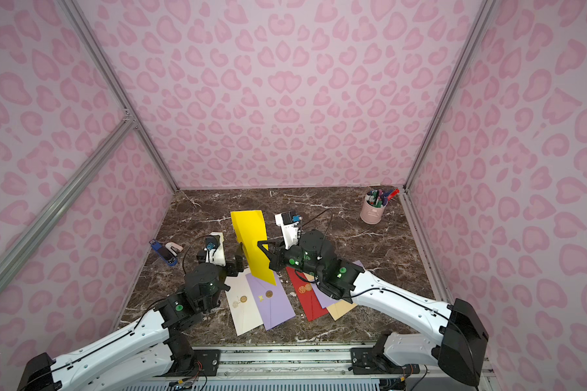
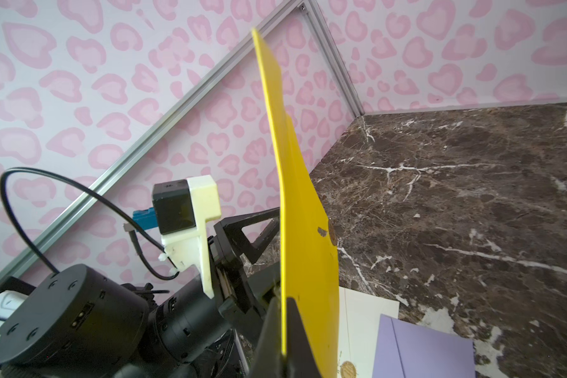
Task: Open the envelope
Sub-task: Open the envelope flap on the envelope.
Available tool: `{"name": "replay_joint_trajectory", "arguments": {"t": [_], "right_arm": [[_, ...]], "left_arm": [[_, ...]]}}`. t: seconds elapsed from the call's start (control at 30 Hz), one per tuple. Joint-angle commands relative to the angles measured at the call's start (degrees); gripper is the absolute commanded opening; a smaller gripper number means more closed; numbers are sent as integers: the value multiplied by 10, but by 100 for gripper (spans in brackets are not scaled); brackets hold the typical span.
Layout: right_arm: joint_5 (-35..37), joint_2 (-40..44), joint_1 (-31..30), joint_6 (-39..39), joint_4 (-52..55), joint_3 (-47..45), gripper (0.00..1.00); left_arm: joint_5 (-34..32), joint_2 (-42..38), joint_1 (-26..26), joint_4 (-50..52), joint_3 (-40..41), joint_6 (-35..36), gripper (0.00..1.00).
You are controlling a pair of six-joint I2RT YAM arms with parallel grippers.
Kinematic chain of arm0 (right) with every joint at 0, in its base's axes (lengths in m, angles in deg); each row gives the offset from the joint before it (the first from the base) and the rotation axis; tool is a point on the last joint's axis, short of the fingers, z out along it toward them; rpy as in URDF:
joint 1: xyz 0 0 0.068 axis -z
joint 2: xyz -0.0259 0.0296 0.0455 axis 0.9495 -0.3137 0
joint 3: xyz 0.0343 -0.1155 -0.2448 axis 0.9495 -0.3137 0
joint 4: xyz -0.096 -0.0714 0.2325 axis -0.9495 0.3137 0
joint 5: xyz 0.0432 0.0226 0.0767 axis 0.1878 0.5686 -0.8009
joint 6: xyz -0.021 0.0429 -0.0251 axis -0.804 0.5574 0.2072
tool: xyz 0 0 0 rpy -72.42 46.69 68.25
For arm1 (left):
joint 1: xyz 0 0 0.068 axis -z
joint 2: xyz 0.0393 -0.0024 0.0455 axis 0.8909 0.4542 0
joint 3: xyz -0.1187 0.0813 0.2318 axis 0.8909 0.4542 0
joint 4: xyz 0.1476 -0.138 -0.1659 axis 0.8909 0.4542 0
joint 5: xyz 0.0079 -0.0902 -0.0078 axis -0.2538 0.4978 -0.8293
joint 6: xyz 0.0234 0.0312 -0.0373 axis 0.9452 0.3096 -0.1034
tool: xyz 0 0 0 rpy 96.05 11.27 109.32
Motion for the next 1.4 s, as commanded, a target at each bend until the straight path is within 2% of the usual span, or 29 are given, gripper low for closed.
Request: {"name": "replay_joint_trajectory", "arguments": {"t": [0.0,0.3,0.5,0.67,0.8,1.0,1.37], "right_arm": [[-62,-2,4,35,-67,-4,0],[-141,2,45,113,-174,-51,0],[-115,11,56,93,-135,-45,0],[-105,11,79,77,-107,-31,0],[-110,3,100,71,-96,-20,0],[-118,-11,126,71,-94,-13,0],[-167,-28,135,96,-125,-1,0]], "left_arm": [[5,-1,-4,-19,-5,16,86],[104,-41,-51,-69,46,0,87],[173,-98,-92,-73,83,-22,87],[223,-162,-98,-85,110,-24,89],[301,-210,-98,-104,130,-21,90],[377,-262,-98,-111,142,-22,91],[395,-234,-101,-120,134,-30,92]]}}
